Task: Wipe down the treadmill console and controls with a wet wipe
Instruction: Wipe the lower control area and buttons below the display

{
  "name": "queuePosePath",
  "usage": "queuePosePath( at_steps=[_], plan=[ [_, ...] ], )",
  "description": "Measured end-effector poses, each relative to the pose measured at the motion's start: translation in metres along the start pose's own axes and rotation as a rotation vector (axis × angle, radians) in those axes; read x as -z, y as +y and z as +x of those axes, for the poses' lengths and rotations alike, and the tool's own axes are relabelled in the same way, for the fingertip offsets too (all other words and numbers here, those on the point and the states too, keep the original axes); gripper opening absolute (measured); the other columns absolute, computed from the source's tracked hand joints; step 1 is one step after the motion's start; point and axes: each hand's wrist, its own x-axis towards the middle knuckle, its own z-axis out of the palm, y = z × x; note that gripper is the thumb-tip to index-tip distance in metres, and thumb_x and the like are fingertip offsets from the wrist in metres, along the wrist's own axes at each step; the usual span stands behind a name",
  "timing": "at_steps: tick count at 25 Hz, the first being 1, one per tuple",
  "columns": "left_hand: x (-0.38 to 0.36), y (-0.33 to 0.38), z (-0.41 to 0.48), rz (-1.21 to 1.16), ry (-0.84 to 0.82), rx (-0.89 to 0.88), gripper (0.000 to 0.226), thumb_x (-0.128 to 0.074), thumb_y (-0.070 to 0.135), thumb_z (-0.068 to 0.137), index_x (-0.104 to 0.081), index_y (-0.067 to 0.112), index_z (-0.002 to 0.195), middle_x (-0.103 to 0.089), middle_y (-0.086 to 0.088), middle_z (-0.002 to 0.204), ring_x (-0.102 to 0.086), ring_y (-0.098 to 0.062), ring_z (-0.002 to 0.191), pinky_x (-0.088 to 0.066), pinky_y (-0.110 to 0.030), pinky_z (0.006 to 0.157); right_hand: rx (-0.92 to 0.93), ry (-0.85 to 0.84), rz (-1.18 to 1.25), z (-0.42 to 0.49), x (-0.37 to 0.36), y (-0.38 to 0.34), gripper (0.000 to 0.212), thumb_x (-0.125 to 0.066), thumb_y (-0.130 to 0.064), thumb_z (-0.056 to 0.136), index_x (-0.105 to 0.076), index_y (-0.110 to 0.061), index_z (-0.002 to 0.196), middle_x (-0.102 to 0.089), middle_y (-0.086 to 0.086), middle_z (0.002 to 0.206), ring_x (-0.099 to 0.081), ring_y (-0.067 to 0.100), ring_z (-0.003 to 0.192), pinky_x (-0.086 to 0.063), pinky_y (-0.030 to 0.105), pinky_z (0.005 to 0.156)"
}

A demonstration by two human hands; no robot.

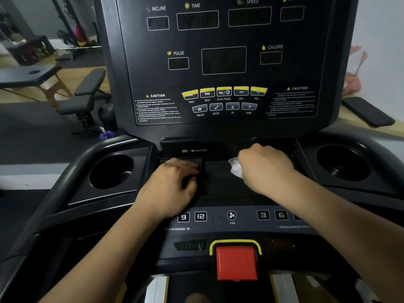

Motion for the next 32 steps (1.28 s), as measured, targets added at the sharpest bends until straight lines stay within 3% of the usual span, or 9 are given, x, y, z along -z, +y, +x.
queuePosePath(
  at_steps=[6,11,17,20,22,25,27,29,32],
  plan=[
    [-0.001,0.000,0.000,0.007,0.007,-0.011,0.037,-0.051,0.027,0.082,-0.076,0.014,0.106,-0.071,0.002,0.117,-0.062,-0.015,0.113,-0.046,-0.029,0.101,-0.106,-0.163,0.364,-0.023,0.005,0.024,0.024,-0.049,-0.037,0.065,-0.062,-0.019,0.057,-0.058,0.004,0.067,-0.057,0.022,0.056,-0.038,0.026,0.047],
    [-0.001,0.002,0.001,0.020,0.027,-0.008,0.038,-0.052,0.029,0.081,-0.076,0.012,0.105,-0.072,0.001,0.115,-0.062,-0.017,0.111,-0.047,-0.030,0.100,-0.289,0.017,-0.007,-0.043,-0.009,0.064,0.019,-0.053,-0.023,0.085,-0.066,-0.024,0.100,-0.046,0.002,0.092,-0.052,0.024,0.087,-0.041,0.032,0.063],
    [-0.001,0.003,0.000,0.047,0.011,-0.015,0.039,-0.051,0.029,0.081,-0.075,0.012,0.107,-0.071,-0.001,0.118,-0.061,-0.019,0.113,-0.041,-0.025,0.100,0.171,0.028,0.256,-0.052,-0.019,-0.033,0.057,-0.026,-0.059,0.095,-0.064,-0.024,0.118,-0.057,0.000,0.125,-0.048,0.024,0.114,-0.040,0.037,0.093],
    [-0.001,0.001,-0.002,0.035,0.006,-0.014,0.036,-0.054,0.027,0.082,-0.075,0.012,0.109,-0.070,-0.001,0.119,-0.061,-0.019,0.114,-0.038,-0.022,0.100,0.069,0.037,0.221,-0.064,-0.016,-0.025,0.063,-0.020,-0.065,0.094,-0.065,-0.028,0.117,-0.059,-0.004,0.129,-0.052,0.020,0.116,-0.032,0.041,0.102],
    [-0.003,-0.001,-0.001,0.031,0.015,-0.014,0.028,-0.061,0.020,0.086,-0.074,0.012,0.109,-0.070,-0.001,0.119,-0.060,-0.018,0.115,-0.038,-0.022,0.100,-0.097,0.096,0.137,-0.074,-0.016,0.009,0.060,-0.019,-0.065,0.094,-0.067,-0.028,0.092,-0.067,-0.001,0.098,-0.061,0.022,0.095,-0.033,0.045,0.102],
    [-0.007,-0.001,0.001,0.033,0.032,-0.010,0.025,-0.067,0.014,0.084,-0.074,0.012,0.108,-0.071,-0.001,0.118,-0.060,-0.020,0.114,-0.039,-0.024,0.099,-0.165,0.118,0.127,-0.079,-0.016,0.034,0.052,-0.020,-0.063,0.095,-0.038,-0.030,0.058,-0.040,-0.008,0.060,-0.051,0.021,0.065,-0.037,0.050,0.102],
    [-0.007,0.000,0.002,0.028,0.031,0.001,0.025,-0.067,0.014,0.084,-0.074,0.012,0.107,-0.071,-0.001,0.117,-0.059,-0.020,0.114,-0.040,-0.025,0.099,-0.163,0.066,0.124,-0.067,-0.019,0.031,0.056,-0.014,-0.065,0.093,-0.057,-0.031,0.081,-0.057,-0.006,0.080,-0.056,0.021,0.073,-0.038,0.044,0.098],
    [-0.007,-0.001,0.002,0.026,0.034,0.003,0.025,-0.066,0.014,0.084,-0.073,0.012,0.108,-0.070,0.000,0.118,-0.058,-0.020,0.116,-0.039,-0.024,0.099,-0.174,0.079,0.111,-0.052,-0.019,0.026,0.065,-0.011,-0.067,0.093,-0.061,-0.029,0.111,-0.063,-0.001,0.105,-0.053,0.020,0.076,-0.038,0.035,0.078],
    [-0.007,-0.001,0.001,0.024,0.032,-0.004,0.026,-0.065,0.015,0.085,-0.073,0.012,0.109,-0.070,0.000,0.120,-0.058,-0.019,0.117,-0.040,-0.025,0.101,-0.098,0.106,0.125,-0.031,-0.019,0.008,0.066,-0.015,-0.067,0.093,-0.062,-0.026,0.115,-0.064,0.005,0.110,-0.059,0.027,0.090,-0.031,0.032,0.065]
  ],
)
